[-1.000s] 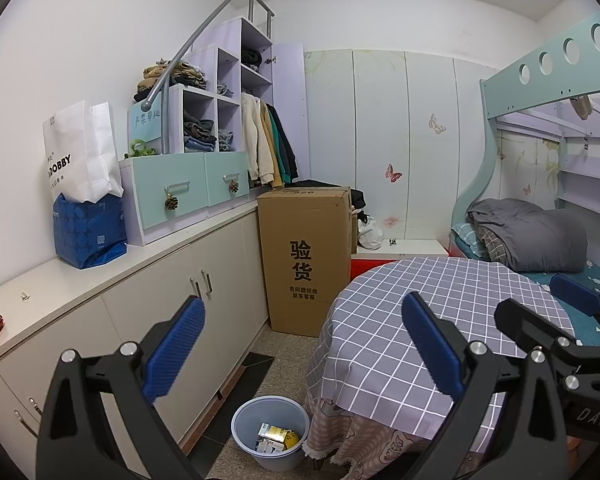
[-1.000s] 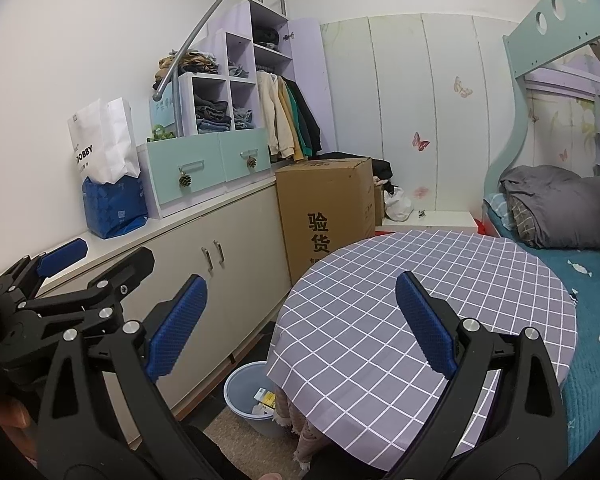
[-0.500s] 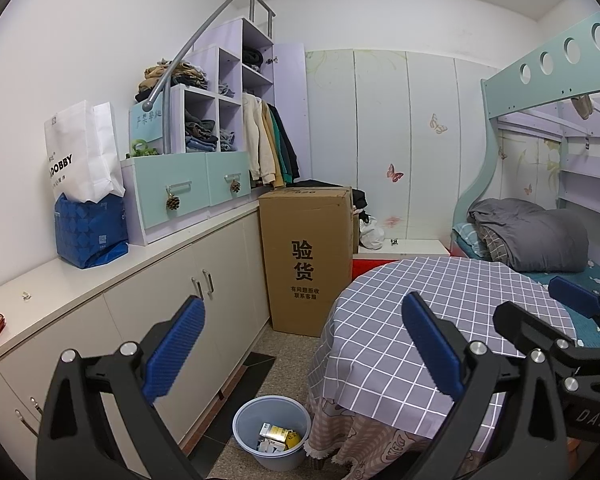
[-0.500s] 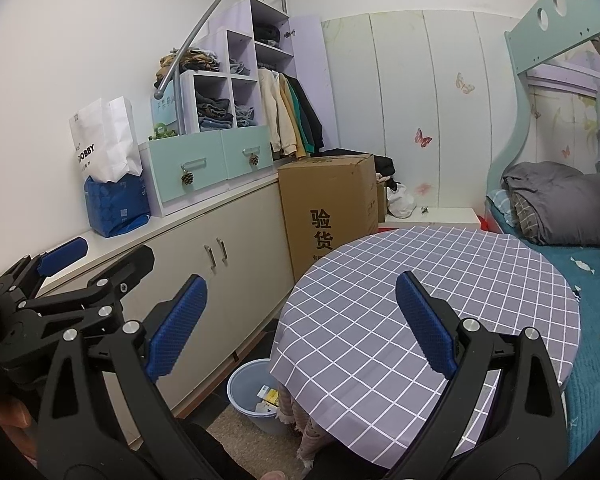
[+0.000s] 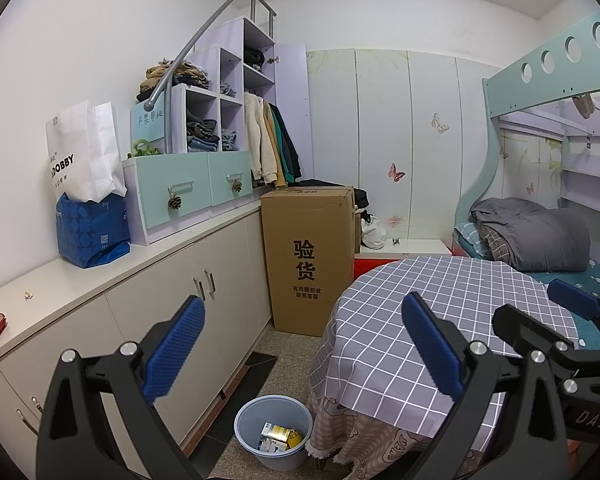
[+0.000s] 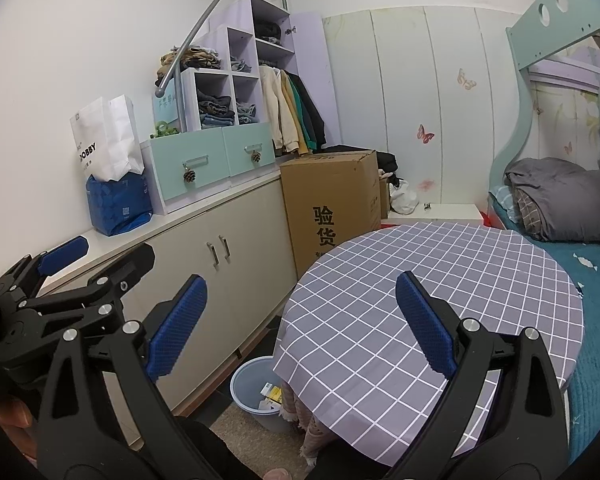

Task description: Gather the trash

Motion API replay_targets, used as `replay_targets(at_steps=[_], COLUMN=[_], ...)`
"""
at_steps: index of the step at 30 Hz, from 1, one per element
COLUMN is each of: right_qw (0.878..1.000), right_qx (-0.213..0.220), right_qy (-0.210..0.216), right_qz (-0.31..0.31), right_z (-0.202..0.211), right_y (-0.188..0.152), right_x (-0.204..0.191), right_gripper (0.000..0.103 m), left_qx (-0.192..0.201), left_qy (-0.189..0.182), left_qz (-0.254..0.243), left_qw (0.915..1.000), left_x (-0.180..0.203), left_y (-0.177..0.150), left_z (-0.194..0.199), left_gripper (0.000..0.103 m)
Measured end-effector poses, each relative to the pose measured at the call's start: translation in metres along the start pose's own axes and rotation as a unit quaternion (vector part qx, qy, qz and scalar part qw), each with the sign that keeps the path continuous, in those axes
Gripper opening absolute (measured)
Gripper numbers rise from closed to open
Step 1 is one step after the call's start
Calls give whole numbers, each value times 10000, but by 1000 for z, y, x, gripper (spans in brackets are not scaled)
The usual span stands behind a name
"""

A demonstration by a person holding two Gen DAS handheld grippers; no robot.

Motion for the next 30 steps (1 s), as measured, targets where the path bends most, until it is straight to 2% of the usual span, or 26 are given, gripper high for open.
replay_targets(at_steps=[23,30], right_qw=[10000,9998], right_qx=[-65,-171], right_qy=[47,-28], right_qz=[-24,-83], right_z=[-1,-14], right_y=[-3,-5], right_x=[-6,2], right_gripper=[93,93], left_qx=[-9,-138], left_qy=[5,-10], left_qz=[-1,-8], left_qw=[10000,9999], left_x=[-10,-18], left_y=[-2,-6], left_z=[3,-8], left_gripper=[97,97])
Point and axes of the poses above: each gripper's, at about its wrist camera, not at the fingertips, and z roughly against the way its jaws point, x to its right, y to its top, the point moved 6 cm from there along -z, roughly the way its jaws point, and after that the axes turned 10 degrees about -y, right-handed, at the moved point
